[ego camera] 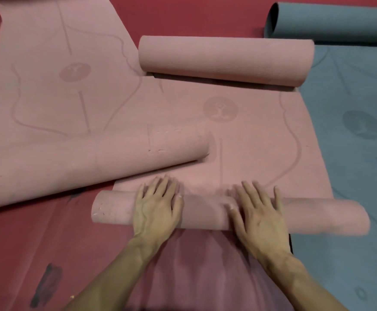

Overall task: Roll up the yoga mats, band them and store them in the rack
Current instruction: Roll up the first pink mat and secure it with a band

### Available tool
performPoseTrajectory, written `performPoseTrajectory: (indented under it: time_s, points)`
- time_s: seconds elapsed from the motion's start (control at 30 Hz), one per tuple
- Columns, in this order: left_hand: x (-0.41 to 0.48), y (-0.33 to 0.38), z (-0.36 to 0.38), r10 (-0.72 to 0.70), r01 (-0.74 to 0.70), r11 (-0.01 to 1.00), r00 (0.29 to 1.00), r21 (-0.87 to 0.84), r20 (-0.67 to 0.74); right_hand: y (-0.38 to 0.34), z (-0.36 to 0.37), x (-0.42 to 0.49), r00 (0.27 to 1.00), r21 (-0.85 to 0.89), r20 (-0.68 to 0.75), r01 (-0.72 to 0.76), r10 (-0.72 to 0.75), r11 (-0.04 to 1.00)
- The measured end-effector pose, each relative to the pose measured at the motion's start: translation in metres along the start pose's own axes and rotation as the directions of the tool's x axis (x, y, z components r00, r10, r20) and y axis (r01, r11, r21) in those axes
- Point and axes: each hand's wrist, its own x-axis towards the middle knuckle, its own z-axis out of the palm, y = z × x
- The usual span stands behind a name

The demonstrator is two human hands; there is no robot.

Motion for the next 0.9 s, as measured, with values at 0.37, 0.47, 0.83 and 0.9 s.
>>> performPoseTrajectory:
  time_s: [0.37,0.47,0.83,0.9]
  points:
    - [-0.016,0.008,0.000,0.059,-0.059,0.998,0.997,0.016,-0.042,-0.014,0.008,0.013,1.000,0.021,-0.007,0.022,-0.022,1.000]
    - [-0.007,0.008,0.003,0.041,-0.041,0.999,0.999,0.032,-0.012,-0.013,0.009,0.014,1.000,0.013,-0.012,-0.001,0.001,1.000]
    - [-0.012,0.010,0.002,0.155,-0.153,0.988,0.983,0.029,-0.095,-0.014,0.010,0.027,0.999,-0.001,0.009,-0.031,0.031,1.000]
    - [-0.014,0.011,0.005,0.157,-0.155,0.988,0.981,0.026,-0.110,-0.015,0.010,0.030,0.998,-0.017,0.036,-0.043,0.044,0.999]
